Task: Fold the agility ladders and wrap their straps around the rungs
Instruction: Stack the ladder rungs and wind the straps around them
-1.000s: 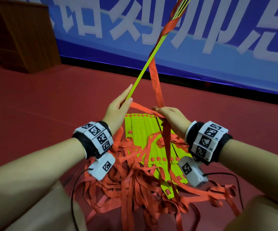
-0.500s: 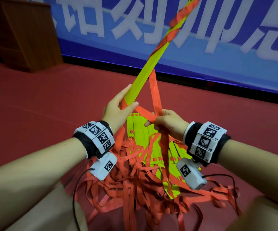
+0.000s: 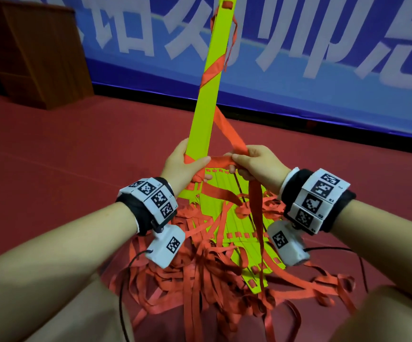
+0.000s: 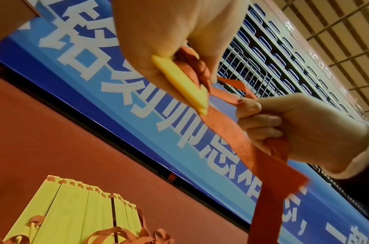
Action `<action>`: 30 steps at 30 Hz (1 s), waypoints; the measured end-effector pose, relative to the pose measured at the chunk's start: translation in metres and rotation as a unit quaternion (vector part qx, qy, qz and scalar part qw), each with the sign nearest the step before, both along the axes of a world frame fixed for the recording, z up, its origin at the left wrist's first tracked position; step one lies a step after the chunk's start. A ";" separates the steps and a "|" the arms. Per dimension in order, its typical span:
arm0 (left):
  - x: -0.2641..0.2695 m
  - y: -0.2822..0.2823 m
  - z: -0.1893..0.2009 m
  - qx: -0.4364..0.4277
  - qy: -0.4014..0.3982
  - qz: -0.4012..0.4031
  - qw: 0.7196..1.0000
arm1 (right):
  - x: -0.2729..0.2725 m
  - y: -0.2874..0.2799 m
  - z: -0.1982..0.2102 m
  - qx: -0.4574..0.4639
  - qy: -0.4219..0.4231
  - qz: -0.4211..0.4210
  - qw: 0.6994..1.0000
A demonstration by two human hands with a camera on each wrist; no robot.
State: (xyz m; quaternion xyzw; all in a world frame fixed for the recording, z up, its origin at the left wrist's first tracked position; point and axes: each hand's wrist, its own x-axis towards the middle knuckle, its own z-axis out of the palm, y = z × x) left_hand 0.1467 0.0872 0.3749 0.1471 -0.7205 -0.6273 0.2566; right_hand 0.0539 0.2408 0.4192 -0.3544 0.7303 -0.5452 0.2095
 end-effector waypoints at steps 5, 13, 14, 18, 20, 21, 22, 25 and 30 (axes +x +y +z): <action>0.002 -0.001 0.008 0.069 0.041 -0.123 0.989 | -0.003 0.006 0.003 -0.002 0.006 -0.012 1.000; -0.003 0.012 0.011 0.099 0.044 -0.091 0.990 | 0.000 0.008 0.005 -0.014 0.029 -0.016 0.999; -0.005 0.014 0.012 0.096 0.047 -0.078 0.991 | 0.000 0.008 0.005 -0.020 0.034 -0.017 0.999; -0.010 0.019 0.014 0.076 0.044 -0.040 0.995 | 0.002 0.005 0.004 -0.040 0.046 -0.039 0.997; -0.009 0.021 0.013 0.009 0.030 -0.031 0.999 | 0.001 0.002 0.002 -0.050 0.048 -0.059 0.996; -0.008 0.023 0.011 -0.026 0.027 -0.028 0.999 | 0.001 0.001 0.002 -0.052 0.045 -0.071 0.995; -0.008 0.024 0.009 -0.050 0.024 -0.021 0.998 | 0.002 0.000 0.002 -0.053 0.040 -0.083 0.994; -0.011 0.025 0.002 -0.121 0.005 0.009 0.993 | 0.002 0.000 0.004 -0.047 0.006 -0.098 0.994; -0.008 0.034 -0.003 -0.228 0.006 0.080 0.970 | -0.003 0.001 -0.004 -0.049 0.018 -0.114 0.992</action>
